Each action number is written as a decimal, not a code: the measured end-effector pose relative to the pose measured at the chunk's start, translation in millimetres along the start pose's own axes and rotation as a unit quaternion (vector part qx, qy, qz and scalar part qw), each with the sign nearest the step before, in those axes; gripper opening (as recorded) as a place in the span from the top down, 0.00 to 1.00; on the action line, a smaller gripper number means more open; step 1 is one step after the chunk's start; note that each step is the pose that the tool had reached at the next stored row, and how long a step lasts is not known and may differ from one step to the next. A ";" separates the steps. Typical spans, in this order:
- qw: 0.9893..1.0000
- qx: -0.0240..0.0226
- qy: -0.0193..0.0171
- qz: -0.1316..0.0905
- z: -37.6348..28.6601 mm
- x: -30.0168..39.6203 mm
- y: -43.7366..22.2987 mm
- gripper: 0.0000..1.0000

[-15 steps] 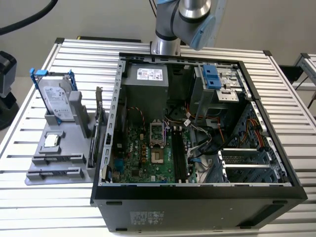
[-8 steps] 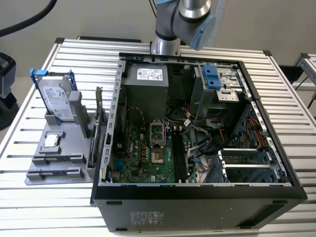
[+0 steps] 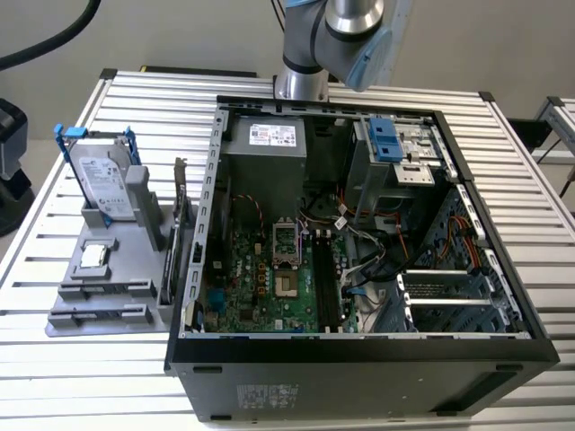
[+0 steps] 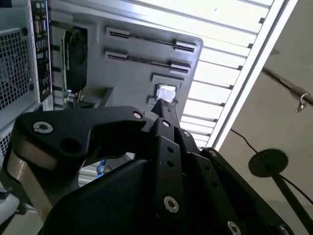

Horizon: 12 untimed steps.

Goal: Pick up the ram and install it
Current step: 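Pick up the ram and move it above insertion slot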

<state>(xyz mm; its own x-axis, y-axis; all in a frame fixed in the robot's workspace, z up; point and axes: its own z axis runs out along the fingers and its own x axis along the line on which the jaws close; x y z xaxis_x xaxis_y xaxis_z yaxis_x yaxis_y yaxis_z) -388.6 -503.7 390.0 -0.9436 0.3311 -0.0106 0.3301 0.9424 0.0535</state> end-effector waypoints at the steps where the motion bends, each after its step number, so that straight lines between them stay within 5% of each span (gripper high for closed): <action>1: 1.000 0.000 0.000 0.003 0.1 0.0 0.0 1.00; 12: 0.999 0.000 -0.002 0.038 1.0 0.0 -0.1 1.00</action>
<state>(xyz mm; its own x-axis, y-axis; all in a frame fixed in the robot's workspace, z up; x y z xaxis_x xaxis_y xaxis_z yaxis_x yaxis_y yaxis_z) -388.6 -503.7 388.9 -0.9154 0.4025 -0.0106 0.4014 0.9143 0.0535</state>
